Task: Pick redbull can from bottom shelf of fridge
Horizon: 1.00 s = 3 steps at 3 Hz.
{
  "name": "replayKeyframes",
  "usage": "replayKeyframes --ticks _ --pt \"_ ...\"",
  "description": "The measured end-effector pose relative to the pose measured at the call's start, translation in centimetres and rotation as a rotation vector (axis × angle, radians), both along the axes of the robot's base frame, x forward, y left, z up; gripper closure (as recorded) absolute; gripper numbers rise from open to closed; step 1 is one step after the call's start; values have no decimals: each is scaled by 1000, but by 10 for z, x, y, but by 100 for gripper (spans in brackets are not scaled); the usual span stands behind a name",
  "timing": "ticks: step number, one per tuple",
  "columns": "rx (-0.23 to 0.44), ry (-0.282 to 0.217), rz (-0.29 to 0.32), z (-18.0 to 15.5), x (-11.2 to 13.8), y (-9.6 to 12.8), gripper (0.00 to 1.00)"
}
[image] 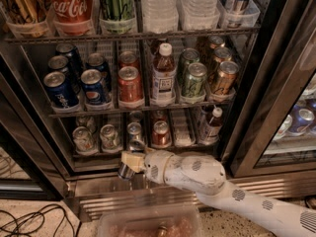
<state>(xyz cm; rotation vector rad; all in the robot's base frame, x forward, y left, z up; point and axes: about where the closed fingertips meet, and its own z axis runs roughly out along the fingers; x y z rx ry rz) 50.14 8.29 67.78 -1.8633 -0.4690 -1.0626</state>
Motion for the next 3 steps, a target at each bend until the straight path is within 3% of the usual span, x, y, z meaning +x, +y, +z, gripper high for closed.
replayKeyframes --ticks 3 --pt "-2 38 3 -21 -12 -6 100"
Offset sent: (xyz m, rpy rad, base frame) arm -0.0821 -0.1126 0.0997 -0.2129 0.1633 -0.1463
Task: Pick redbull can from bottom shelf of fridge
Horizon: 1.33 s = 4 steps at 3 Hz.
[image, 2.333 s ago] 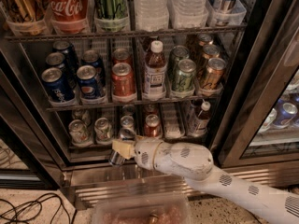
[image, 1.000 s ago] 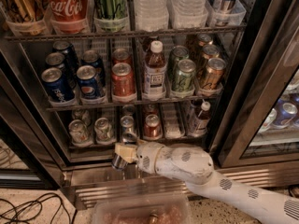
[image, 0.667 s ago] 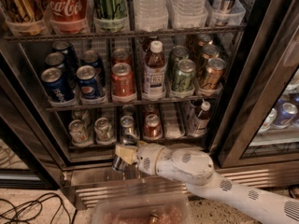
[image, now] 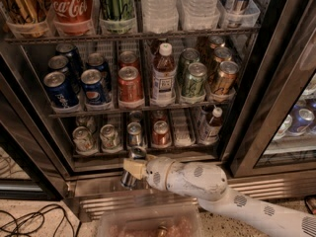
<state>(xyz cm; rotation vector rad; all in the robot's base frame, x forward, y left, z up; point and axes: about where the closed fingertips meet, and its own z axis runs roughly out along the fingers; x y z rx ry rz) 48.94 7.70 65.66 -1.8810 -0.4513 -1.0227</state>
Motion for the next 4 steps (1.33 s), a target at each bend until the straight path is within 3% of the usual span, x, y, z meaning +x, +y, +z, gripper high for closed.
replayKeyframes --ticks 4 --pt "-7 -2 7 -12 0 0 100"
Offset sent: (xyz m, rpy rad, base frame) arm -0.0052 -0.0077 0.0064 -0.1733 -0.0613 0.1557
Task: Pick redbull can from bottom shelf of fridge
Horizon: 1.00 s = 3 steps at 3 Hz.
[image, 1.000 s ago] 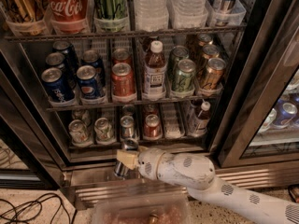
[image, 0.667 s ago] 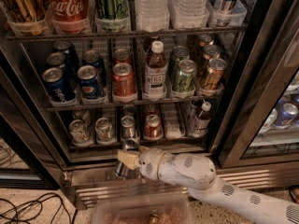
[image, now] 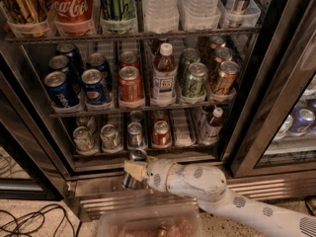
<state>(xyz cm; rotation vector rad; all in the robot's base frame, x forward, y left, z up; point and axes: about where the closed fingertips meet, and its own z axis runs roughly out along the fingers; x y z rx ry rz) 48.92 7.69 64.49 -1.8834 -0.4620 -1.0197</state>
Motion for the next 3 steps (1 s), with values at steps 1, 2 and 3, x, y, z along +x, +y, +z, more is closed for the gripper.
replayKeyframes --ticks 1,2,3 --pt "-7 2 6 -1 -1 0 100" --pt "-7 2 6 -9 -1 0 100" --pt "-7 2 6 -9 -1 0 100"
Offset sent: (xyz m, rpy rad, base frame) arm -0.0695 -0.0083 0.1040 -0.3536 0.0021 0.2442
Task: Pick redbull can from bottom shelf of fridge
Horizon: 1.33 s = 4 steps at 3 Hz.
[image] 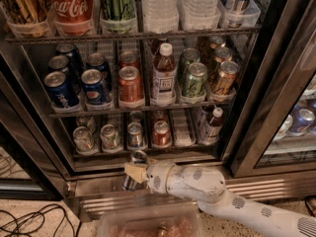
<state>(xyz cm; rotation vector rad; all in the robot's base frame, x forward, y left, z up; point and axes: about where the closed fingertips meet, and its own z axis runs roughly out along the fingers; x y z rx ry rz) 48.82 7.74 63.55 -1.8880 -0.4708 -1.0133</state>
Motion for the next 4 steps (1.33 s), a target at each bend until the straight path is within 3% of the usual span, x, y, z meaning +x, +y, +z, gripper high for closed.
replayKeyframes --ticks 4 --pt "-4 -3 5 -23 -3 0 100"
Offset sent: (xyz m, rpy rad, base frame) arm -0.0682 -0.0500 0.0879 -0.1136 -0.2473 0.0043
